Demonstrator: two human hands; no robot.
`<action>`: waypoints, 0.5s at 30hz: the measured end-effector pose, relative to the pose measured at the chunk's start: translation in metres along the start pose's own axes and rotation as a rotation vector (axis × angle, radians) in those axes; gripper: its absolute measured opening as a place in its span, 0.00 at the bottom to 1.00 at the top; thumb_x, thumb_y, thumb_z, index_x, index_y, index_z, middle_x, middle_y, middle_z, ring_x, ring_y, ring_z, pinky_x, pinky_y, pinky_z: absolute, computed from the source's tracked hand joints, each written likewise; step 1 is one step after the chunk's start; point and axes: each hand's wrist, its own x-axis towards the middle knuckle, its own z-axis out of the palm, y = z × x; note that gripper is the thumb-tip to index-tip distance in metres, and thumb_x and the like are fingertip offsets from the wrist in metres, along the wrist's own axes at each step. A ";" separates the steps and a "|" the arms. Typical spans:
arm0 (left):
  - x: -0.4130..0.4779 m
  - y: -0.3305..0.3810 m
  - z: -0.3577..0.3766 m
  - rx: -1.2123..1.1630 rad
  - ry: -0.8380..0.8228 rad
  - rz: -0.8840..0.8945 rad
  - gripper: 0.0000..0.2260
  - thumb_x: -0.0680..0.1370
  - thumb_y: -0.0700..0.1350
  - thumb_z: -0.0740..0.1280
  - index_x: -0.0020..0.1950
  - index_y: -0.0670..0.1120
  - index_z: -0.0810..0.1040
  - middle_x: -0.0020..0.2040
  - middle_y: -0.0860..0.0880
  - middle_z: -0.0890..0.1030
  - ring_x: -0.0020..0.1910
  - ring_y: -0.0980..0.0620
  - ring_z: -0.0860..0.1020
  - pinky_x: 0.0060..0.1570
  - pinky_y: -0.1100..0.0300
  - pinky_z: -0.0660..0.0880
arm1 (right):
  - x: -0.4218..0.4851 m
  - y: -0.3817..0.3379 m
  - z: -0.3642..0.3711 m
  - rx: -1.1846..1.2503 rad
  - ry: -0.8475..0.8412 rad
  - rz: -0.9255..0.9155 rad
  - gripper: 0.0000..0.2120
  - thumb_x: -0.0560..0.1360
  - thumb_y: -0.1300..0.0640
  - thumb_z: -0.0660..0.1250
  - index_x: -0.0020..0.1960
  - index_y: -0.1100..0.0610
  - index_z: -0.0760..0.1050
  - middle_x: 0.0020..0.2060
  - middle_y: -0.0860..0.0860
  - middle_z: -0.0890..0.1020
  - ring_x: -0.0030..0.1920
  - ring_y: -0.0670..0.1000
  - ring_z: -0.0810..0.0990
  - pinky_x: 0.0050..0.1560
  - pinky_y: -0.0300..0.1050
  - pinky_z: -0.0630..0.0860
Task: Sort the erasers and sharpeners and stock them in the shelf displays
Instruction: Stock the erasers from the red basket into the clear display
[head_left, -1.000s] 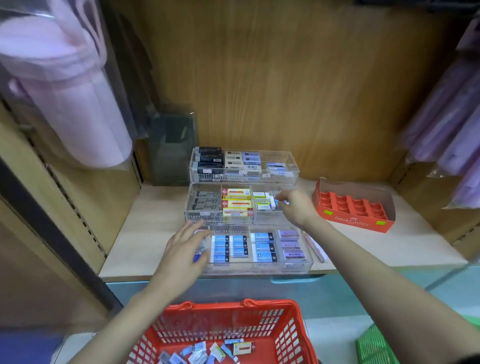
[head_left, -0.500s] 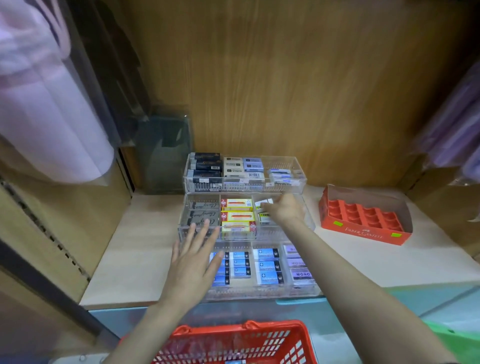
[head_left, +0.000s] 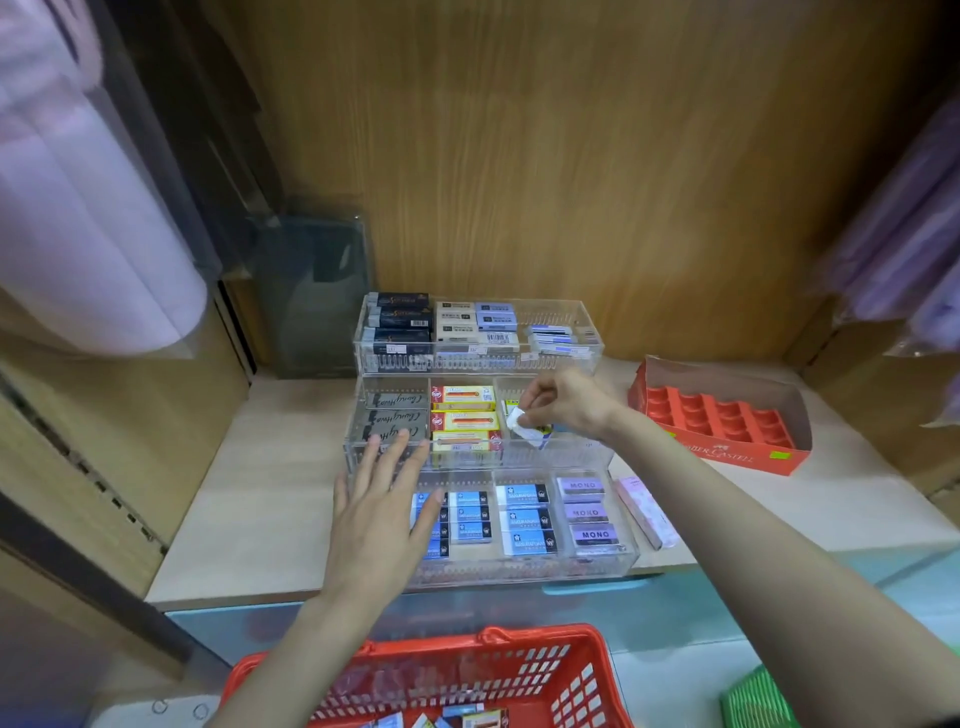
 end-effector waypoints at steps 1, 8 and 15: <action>0.000 0.000 0.000 0.006 0.000 0.004 0.35 0.72 0.66 0.38 0.76 0.55 0.56 0.78 0.56 0.51 0.77 0.53 0.43 0.73 0.46 0.48 | 0.001 0.002 0.002 -0.012 0.006 -0.011 0.06 0.70 0.65 0.73 0.46 0.64 0.79 0.32 0.49 0.79 0.28 0.37 0.75 0.33 0.27 0.70; -0.001 -0.003 0.005 0.026 0.033 0.033 0.30 0.75 0.63 0.44 0.75 0.53 0.60 0.77 0.54 0.56 0.77 0.52 0.48 0.72 0.44 0.51 | 0.004 0.009 0.007 -0.079 0.043 -0.047 0.06 0.71 0.67 0.70 0.48 0.67 0.81 0.36 0.53 0.80 0.26 0.33 0.74 0.33 0.24 0.69; 0.022 0.007 -0.002 0.061 0.197 0.052 0.20 0.77 0.56 0.53 0.58 0.47 0.76 0.54 0.48 0.76 0.55 0.46 0.72 0.61 0.43 0.66 | 0.012 0.008 0.018 -0.240 0.016 0.033 0.10 0.69 0.59 0.75 0.42 0.56 0.74 0.30 0.48 0.77 0.32 0.48 0.77 0.39 0.41 0.72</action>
